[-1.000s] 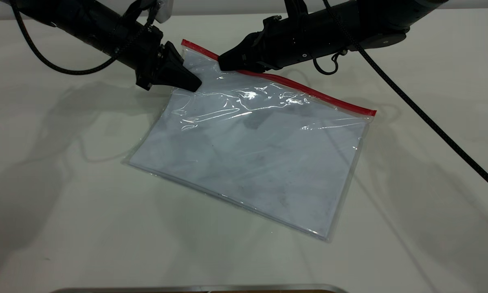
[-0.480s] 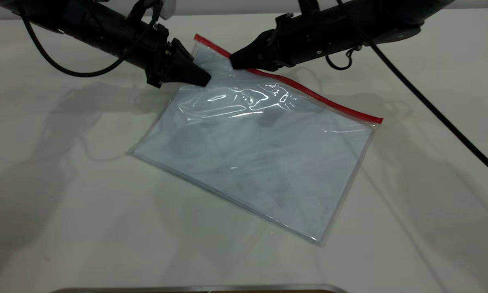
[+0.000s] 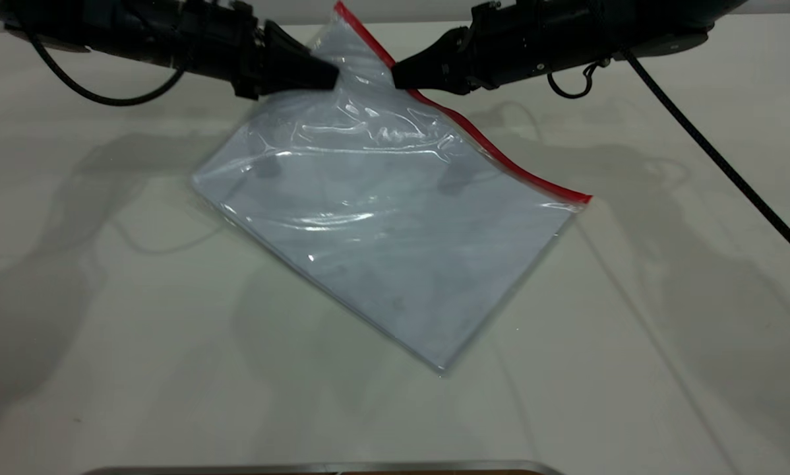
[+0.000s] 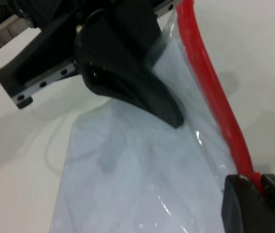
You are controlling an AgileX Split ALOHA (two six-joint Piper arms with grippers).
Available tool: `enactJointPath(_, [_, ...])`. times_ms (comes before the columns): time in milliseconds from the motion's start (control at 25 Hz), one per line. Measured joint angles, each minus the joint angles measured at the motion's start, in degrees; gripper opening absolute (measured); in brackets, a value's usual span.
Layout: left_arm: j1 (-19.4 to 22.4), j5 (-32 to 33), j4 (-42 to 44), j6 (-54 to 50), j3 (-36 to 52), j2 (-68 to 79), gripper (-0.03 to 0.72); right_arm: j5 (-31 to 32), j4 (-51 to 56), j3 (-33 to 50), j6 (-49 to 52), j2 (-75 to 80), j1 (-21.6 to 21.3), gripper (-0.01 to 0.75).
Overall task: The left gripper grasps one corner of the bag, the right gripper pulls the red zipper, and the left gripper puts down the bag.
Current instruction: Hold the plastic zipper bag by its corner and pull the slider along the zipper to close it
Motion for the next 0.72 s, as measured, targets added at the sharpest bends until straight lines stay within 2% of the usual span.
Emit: enactJointPath(720, [3.1,2.4,-6.4,0.1,0.1,0.6,0.051,-6.8,-3.7,-0.1,0.0,0.0,-0.3,0.041])
